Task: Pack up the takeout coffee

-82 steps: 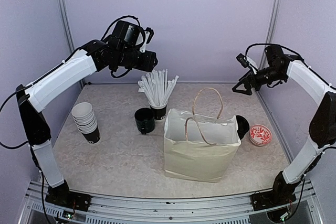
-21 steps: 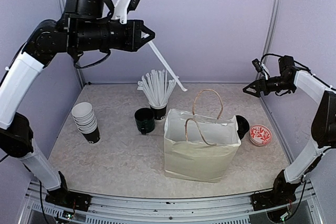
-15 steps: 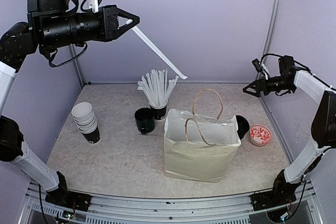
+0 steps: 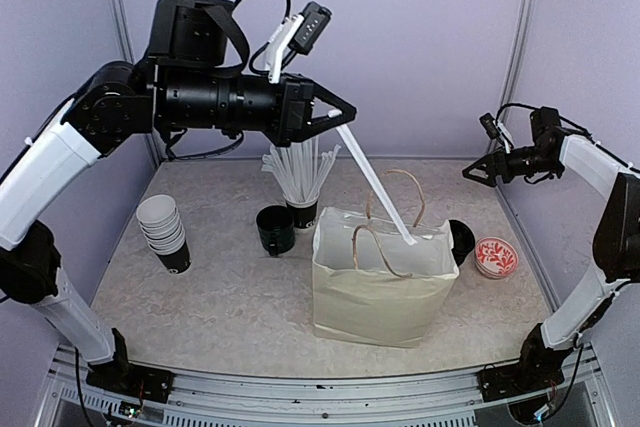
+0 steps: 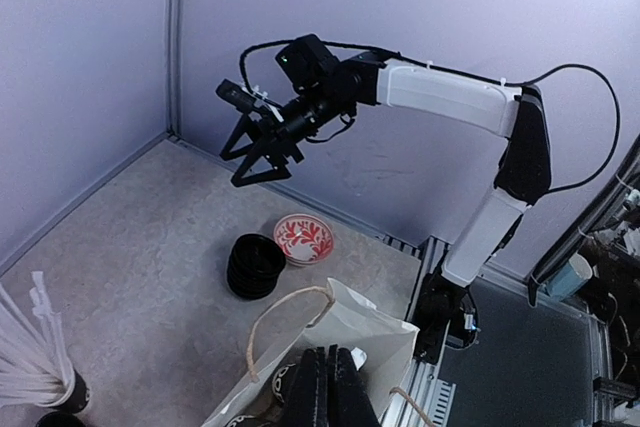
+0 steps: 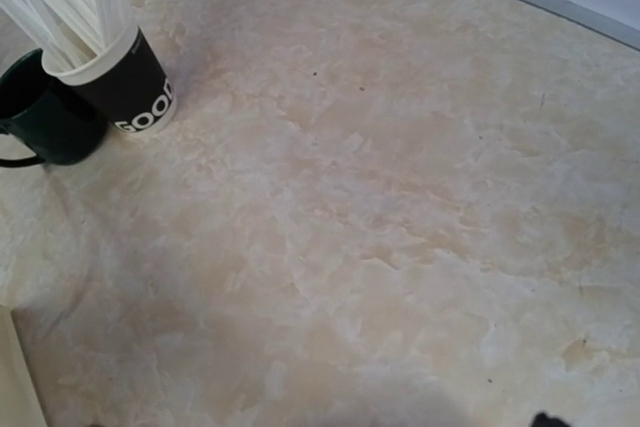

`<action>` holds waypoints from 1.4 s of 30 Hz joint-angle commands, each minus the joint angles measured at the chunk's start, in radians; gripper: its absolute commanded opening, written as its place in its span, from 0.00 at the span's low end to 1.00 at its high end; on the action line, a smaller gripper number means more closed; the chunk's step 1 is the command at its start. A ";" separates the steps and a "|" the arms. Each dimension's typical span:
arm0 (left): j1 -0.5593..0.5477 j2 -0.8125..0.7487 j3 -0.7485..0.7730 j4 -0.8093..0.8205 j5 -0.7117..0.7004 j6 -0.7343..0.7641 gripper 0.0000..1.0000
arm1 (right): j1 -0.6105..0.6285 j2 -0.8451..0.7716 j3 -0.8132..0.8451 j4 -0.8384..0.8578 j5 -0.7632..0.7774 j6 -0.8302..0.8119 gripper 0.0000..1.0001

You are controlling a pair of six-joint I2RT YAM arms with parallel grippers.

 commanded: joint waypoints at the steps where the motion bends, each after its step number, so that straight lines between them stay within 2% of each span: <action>1: -0.009 0.063 -0.080 0.164 0.147 -0.001 0.00 | 0.005 -0.027 -0.010 -0.015 -0.022 -0.009 0.90; 7: -0.009 0.229 -0.024 0.167 0.217 -0.003 0.01 | 0.004 -0.013 -0.010 -0.020 -0.023 -0.018 0.90; 9: -0.010 0.267 0.027 0.105 0.213 0.010 0.20 | 0.004 -0.008 -0.006 -0.026 -0.028 -0.022 0.90; 11: -0.009 0.294 0.077 0.029 0.173 0.041 0.34 | 0.004 -0.006 -0.006 -0.029 -0.030 -0.025 0.90; 14: -0.009 0.261 0.074 -0.016 0.069 0.094 0.46 | 0.004 -0.008 -0.010 -0.025 -0.030 -0.026 0.90; 16: 0.005 0.209 0.040 -0.009 -0.015 0.109 0.49 | 0.004 -0.008 -0.012 -0.026 -0.029 -0.029 0.90; 23: 0.230 0.031 -0.178 0.097 -0.156 0.018 0.47 | 0.004 0.009 -0.013 -0.025 -0.026 -0.036 0.90; 28: 0.309 0.050 -0.240 0.207 -0.233 0.087 0.45 | 0.004 0.024 -0.019 -0.028 -0.030 -0.049 0.89; 32: 0.363 0.183 -0.130 0.186 -0.292 0.086 0.42 | 0.004 0.027 -0.022 -0.027 -0.028 -0.052 0.89; 42: 0.468 0.497 0.138 0.199 -0.172 0.087 0.39 | 0.004 0.035 -0.034 -0.019 -0.031 -0.057 0.87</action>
